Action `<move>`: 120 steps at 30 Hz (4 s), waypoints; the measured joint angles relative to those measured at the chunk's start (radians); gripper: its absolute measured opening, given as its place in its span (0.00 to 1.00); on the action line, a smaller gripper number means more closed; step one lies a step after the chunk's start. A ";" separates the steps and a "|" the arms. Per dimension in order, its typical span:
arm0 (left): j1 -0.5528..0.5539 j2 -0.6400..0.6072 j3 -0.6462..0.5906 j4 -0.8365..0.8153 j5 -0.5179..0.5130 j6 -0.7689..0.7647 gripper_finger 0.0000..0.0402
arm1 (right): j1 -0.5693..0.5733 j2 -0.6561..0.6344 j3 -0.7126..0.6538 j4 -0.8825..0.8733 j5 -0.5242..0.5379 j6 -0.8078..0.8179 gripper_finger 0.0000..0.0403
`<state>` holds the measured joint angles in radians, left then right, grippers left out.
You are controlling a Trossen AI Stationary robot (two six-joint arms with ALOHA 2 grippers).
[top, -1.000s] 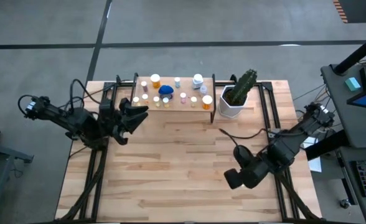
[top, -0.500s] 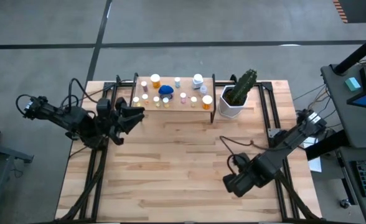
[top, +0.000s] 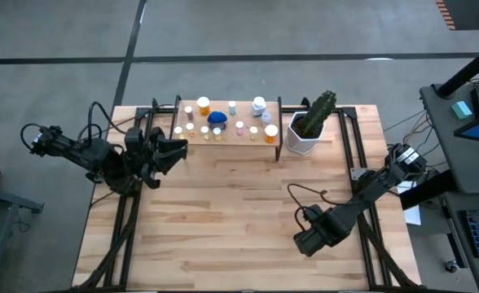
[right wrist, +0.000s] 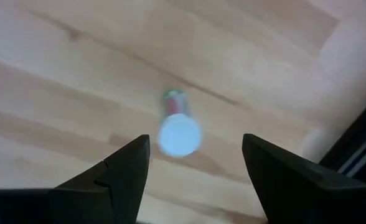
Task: Pick and place medicine bottles onto shelf by color
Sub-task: Put the light blue pill bottle on the shelf
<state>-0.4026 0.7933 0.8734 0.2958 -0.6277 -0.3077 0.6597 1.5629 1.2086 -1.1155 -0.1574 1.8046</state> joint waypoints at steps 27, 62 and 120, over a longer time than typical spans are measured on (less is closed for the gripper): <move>0.001 0.061 0.000 0.040 -0.037 -0.003 0.36 | 0.029 -0.003 -0.117 0.227 -0.027 -0.018 0.23; 0.001 0.070 0.000 0.036 -0.038 -0.035 0.36 | -0.507 0.348 1.149 -0.402 -0.030 -1.067 0.25; -0.017 0.121 -0.147 -0.573 0.099 -0.060 0.36 | -0.619 0.592 1.113 -0.234 0.160 -1.350 0.25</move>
<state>-0.4198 0.9145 0.7262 -0.2771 -0.5284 -0.3676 0.0407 2.1552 2.3218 -1.3498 0.0022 0.4545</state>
